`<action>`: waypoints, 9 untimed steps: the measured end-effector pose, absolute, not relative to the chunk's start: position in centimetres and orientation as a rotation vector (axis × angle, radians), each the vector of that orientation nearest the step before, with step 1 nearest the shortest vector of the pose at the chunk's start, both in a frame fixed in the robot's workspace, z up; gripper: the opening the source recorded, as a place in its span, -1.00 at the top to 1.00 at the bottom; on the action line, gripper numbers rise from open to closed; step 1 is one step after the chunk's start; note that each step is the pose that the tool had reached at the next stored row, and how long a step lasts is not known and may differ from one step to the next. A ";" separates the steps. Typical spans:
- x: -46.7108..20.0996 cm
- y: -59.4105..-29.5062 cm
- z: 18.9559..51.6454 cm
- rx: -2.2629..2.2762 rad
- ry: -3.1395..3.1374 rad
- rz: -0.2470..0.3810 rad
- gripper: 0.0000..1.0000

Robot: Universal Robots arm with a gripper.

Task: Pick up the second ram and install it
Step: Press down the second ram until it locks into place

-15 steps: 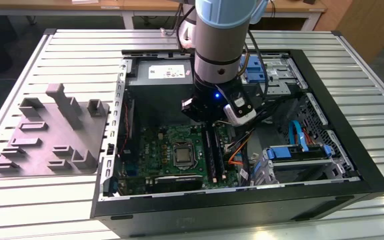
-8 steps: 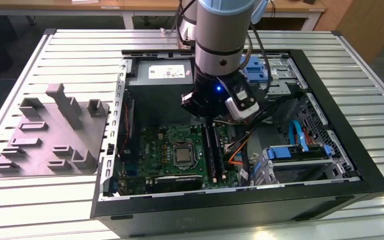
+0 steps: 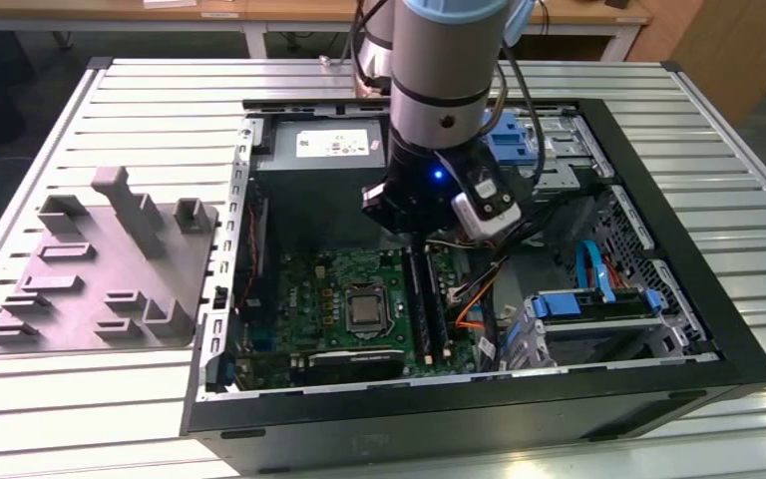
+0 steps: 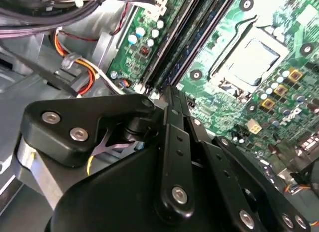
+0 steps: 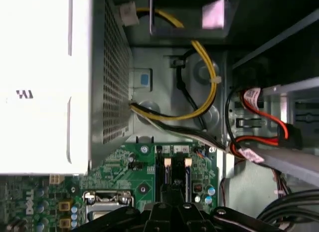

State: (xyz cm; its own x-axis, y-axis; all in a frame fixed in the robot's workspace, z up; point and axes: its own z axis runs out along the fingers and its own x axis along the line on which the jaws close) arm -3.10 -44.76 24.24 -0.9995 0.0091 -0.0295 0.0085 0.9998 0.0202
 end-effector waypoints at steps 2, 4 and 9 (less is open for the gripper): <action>-3.1 -45.2 24.2 0.014 3.112 0.031 0.80; -3.1 -45.7 24.2 0.014 3.112 0.031 0.80; -3.2 -47.2 24.2 0.014 3.112 0.029 0.80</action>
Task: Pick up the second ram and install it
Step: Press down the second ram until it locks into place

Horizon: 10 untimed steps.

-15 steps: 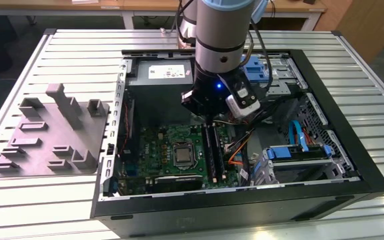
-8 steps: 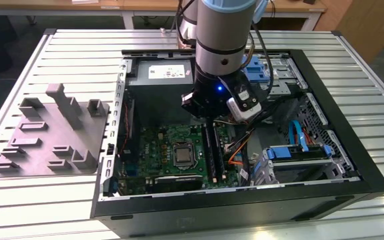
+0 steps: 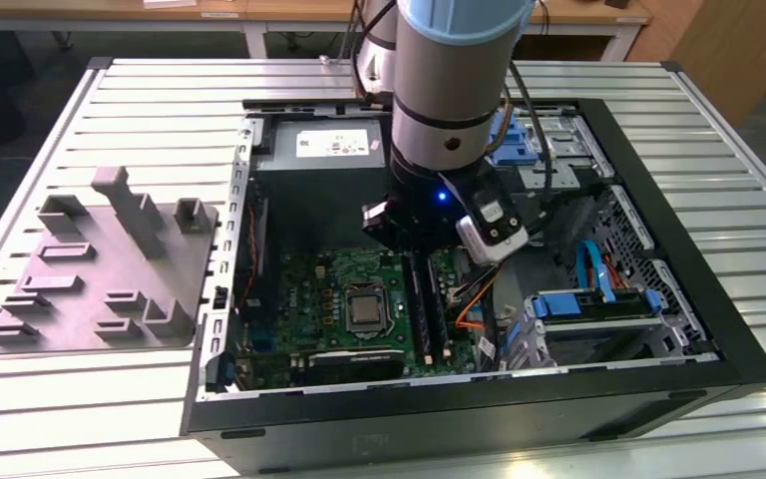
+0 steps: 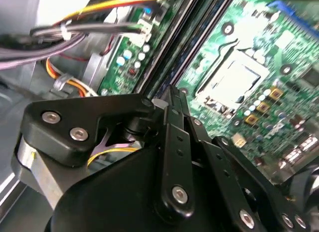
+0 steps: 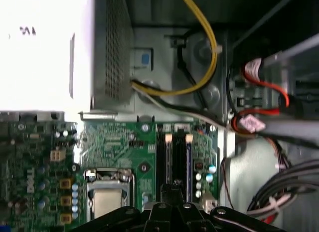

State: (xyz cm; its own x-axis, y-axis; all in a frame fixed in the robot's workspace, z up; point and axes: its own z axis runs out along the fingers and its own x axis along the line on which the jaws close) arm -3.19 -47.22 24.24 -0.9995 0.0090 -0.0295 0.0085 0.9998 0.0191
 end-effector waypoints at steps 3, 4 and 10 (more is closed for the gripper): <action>-3.2 -48.1 24.2 0.014 3.112 0.029 0.80; -3.2 -48.3 24.2 0.014 3.112 0.028 0.80; -3.3 -49.6 24.2 0.014 3.112 0.023 0.80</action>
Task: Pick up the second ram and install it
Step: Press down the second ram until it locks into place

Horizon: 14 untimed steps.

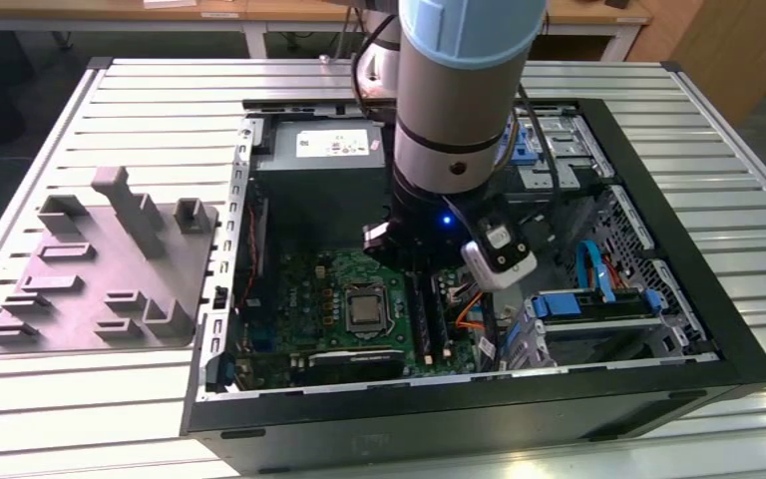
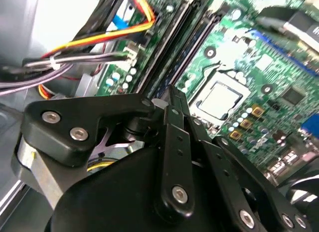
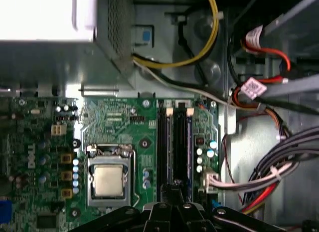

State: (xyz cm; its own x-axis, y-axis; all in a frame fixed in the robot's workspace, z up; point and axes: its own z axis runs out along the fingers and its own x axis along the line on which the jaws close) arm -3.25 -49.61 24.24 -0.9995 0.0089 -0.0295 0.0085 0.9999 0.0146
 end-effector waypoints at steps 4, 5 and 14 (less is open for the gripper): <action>-3.3 -50.5 24.2 0.014 3.112 0.019 0.80; -3.3 -50.7 24.2 0.013 3.112 0.019 0.80; -3.3 -51.6 24.1 0.013 3.115 0.007 0.80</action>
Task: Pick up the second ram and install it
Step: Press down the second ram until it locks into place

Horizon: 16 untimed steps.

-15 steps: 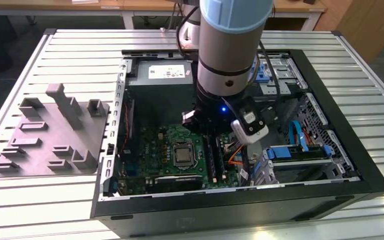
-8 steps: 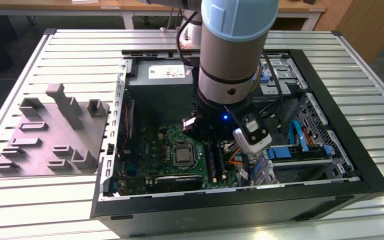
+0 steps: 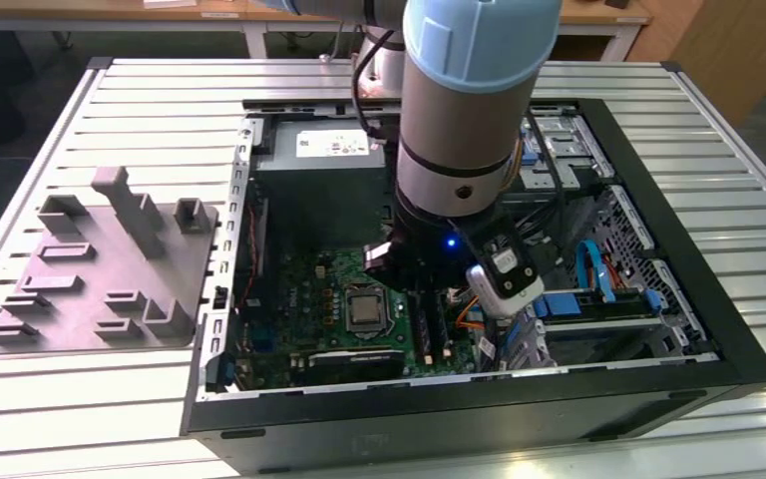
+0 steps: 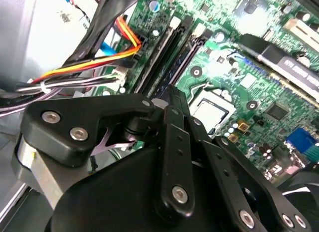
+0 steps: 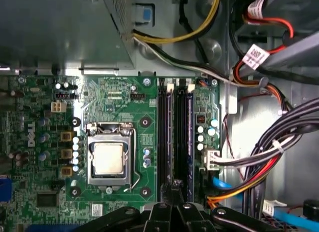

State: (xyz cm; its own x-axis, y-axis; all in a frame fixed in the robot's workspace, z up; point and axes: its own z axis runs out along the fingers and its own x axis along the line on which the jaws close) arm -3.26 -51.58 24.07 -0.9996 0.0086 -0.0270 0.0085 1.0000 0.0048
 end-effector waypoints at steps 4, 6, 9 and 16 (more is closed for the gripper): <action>-3.3 -51.8 23.9 0.013 3.118 0.003 0.80; -3.2 -51.8 23.8 0.013 3.120 0.001 0.80; -3.0 -51.9 23.7 0.013 3.123 0.001 0.80; -2.9 -52.1 23.5 0.014 3.124 0.000 0.80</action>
